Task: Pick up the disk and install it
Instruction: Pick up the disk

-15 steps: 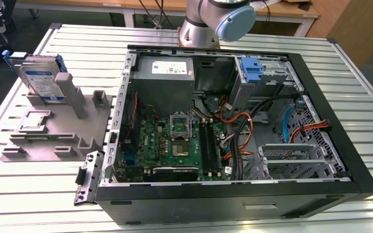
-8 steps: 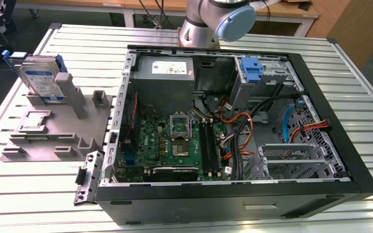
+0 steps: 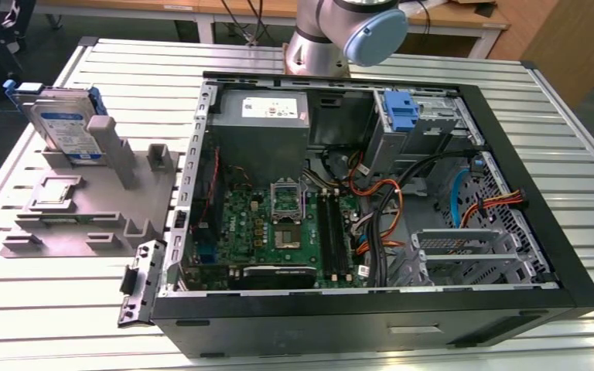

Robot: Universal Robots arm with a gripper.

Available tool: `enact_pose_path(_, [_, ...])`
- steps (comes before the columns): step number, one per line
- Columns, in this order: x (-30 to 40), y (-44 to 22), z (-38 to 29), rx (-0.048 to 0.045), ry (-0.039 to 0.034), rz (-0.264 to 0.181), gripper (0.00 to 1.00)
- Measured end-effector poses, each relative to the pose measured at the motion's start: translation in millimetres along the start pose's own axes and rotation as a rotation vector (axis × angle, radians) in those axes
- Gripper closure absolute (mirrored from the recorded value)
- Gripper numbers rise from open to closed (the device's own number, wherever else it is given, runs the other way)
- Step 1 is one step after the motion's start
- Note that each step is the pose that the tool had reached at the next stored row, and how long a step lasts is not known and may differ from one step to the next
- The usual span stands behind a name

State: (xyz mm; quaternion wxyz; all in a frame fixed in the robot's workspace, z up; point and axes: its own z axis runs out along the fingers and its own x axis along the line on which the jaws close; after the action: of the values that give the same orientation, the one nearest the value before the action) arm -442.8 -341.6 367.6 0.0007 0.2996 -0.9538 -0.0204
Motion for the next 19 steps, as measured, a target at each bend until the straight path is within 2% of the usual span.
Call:
enact_pose_path(12, [-0.1,-0.2,0.2,-0.0020,0.0073,-0.180,0.90])
enact_pose_path(19, [-0.1,-0.2,0.2,-0.0022,0.0079,-0.195,0.90])
